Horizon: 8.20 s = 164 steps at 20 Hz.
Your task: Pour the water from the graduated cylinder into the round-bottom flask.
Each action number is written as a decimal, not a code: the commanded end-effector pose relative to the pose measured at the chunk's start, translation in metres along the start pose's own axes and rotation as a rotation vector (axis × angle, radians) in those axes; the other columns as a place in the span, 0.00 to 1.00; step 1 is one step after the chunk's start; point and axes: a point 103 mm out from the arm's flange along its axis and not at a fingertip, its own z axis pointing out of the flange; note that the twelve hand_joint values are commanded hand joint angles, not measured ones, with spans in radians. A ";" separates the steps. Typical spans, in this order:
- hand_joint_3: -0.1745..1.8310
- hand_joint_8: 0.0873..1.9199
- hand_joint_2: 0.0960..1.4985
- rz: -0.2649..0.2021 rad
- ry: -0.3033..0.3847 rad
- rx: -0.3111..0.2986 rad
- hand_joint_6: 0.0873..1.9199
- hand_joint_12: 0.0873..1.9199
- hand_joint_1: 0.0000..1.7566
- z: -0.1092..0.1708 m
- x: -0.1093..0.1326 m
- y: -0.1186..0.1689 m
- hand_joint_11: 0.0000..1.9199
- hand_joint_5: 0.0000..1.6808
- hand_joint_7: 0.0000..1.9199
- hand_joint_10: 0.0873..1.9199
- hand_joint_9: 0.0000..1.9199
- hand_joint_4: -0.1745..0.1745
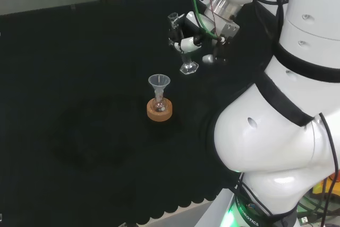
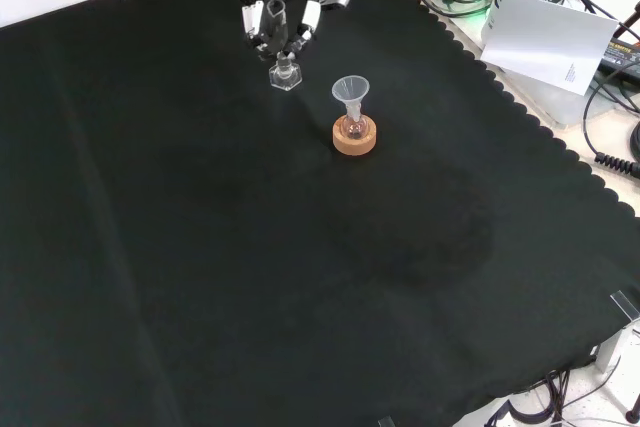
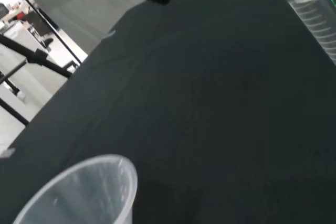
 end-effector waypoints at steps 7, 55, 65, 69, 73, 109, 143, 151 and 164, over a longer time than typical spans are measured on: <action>0.34 0.13 0.56 0.014 -0.095 0.165 0.57 0.36 0.65 0.000 0.013 -0.054 0.65 0.57 0.63 0.00 0.73 0.00; 0.34 0.12 0.57 0.090 -0.499 0.717 0.57 0.35 0.65 -0.005 0.014 -0.102 0.65 0.57 0.63 0.00 0.73 0.00; 0.34 0.12 0.57 0.101 -0.557 0.769 0.57 0.35 0.65 -0.007 0.017 -0.101 0.65 0.57 0.63 0.00 0.73 0.00; 0.34 0.12 0.57 0.121 -0.613 0.805 0.57 0.35 0.65 -0.003 0.025 -0.097 0.65 0.57 0.63 0.00 0.73 0.00; 0.34 0.12 0.57 0.150 -0.660 0.834 0.57 0.35 0.65 0.002 0.035 -0.092 0.65 0.57 0.63 0.00 0.73 0.00; 0.34 0.12 0.57 0.227 -0.792 1.041 0.57 0.35 0.65 0.005 0.051 -0.068 0.65 0.57 0.63 0.00 0.73 0.00; 0.33 0.11 0.57 0.342 -0.890 1.234 0.57 0.35 0.65 0.011 0.068 -0.061 0.65 0.57 0.63 0.00 0.73 0.00; 0.33 0.11 0.58 0.368 -0.912 1.256 0.57 0.35 0.65 0.009 0.072 -0.059 0.65 0.57 0.63 0.00 0.73 0.00; 0.33 0.11 0.58 0.398 -0.924 1.287 0.58 0.35 0.65 0.008 0.072 -0.060 0.65 0.57 0.63 0.00 0.73 0.00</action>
